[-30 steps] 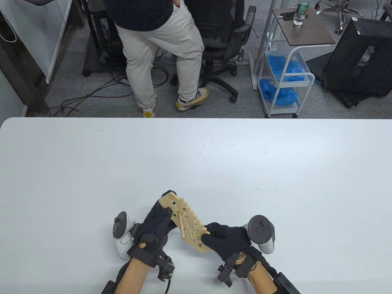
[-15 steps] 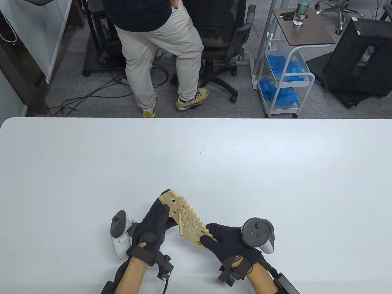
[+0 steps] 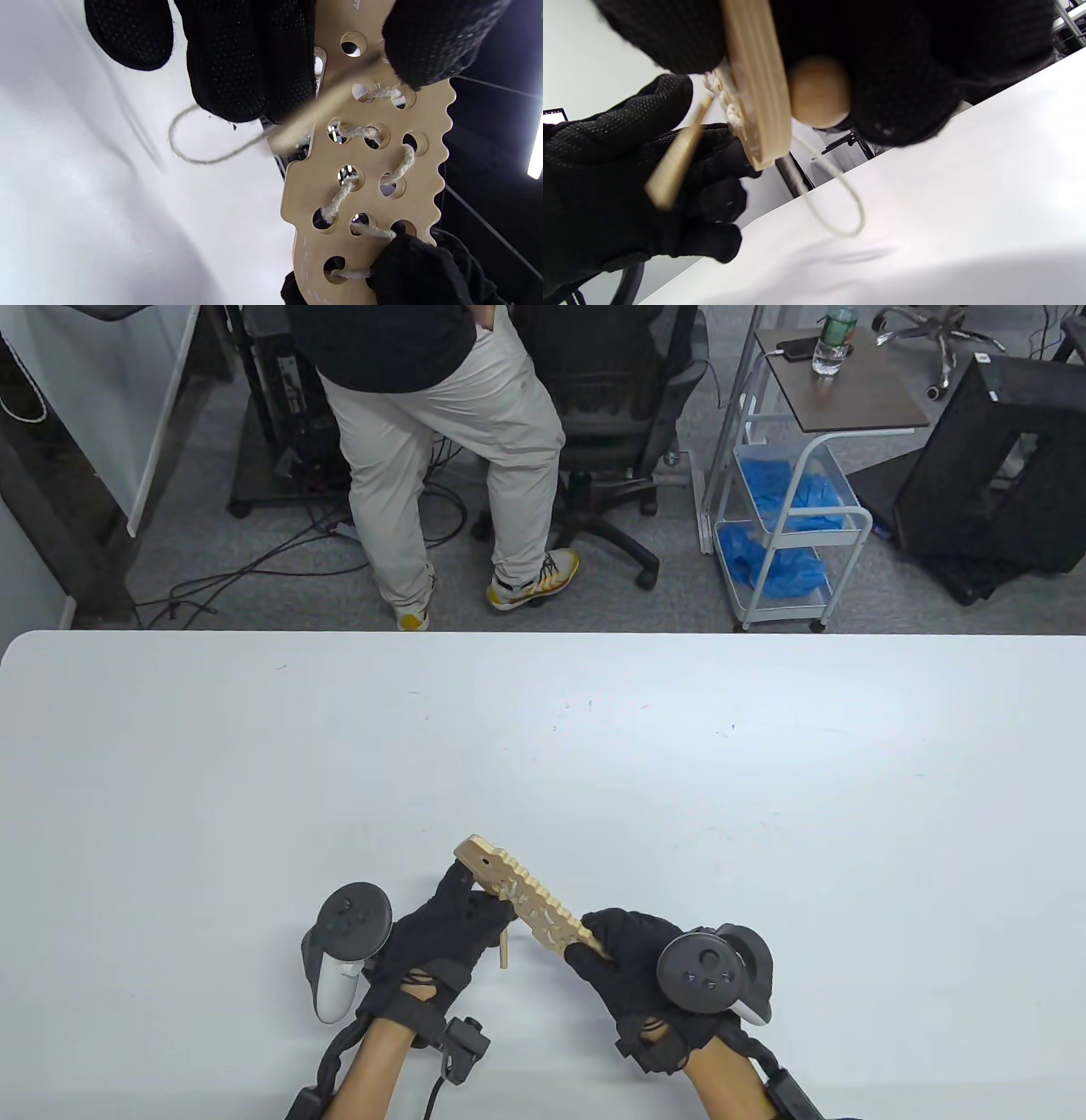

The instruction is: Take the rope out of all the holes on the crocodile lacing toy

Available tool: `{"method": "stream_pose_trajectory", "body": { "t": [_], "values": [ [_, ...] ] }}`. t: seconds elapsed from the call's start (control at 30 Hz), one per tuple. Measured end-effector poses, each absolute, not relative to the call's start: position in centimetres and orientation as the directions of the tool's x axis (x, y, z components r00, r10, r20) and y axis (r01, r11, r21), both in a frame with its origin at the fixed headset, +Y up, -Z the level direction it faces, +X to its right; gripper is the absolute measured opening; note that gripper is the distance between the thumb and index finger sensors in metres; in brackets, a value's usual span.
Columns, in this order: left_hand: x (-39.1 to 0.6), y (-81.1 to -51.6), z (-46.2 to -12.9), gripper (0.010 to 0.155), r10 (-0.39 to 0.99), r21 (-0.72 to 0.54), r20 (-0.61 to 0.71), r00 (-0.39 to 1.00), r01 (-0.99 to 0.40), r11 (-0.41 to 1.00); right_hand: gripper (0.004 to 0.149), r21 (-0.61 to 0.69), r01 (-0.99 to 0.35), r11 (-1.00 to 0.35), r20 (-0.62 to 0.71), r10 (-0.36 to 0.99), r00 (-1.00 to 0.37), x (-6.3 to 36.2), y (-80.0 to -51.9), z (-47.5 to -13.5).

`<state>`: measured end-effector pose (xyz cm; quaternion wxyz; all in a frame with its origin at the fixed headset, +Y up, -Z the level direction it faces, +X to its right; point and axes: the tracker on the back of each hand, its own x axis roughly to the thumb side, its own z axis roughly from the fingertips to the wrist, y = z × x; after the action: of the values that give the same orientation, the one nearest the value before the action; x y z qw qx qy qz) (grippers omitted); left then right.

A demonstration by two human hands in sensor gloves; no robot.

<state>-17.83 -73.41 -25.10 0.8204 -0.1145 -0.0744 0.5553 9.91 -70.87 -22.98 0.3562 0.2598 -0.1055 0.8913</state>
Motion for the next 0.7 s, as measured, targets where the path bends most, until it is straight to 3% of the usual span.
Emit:
{"method": "stream_pose_trajectory", "body": {
  "t": [0.23, 0.43, 0.53, 0.7],
  "values": [
    [-17.7, -73.4, -25.3, 0.082, 0.930, -0.273, 0.022, 0.368, -0.892, 0.360, 0.044, 0.033, -0.751, -0.659, 0.498, 0.663, -0.559, 10.4, -71.4, -23.4],
    [-17.8, -73.0, -25.2, 0.081, 0.922, -0.253, 0.044, 0.385, -0.888, 0.383, 0.045, 0.037, -0.857, -0.514, 0.362, 0.806, -0.468, 11.6, -72.9, -24.2],
    [-18.2, -73.0, -25.3, 0.078, 0.922, -0.240, 0.043, 0.384, -0.892, 0.383, 0.045, 0.088, -0.914, -0.395, 0.281, 0.890, -0.358, 12.3, -74.0, -24.8],
    [-19.5, -72.6, -25.4, 0.060, 0.896, -0.119, 0.043, 0.442, -0.888, 0.444, 0.046, 0.152, -0.971, -0.184, 0.128, 0.978, -0.165, 13.1, -75.7, -25.3]
  ]
}}
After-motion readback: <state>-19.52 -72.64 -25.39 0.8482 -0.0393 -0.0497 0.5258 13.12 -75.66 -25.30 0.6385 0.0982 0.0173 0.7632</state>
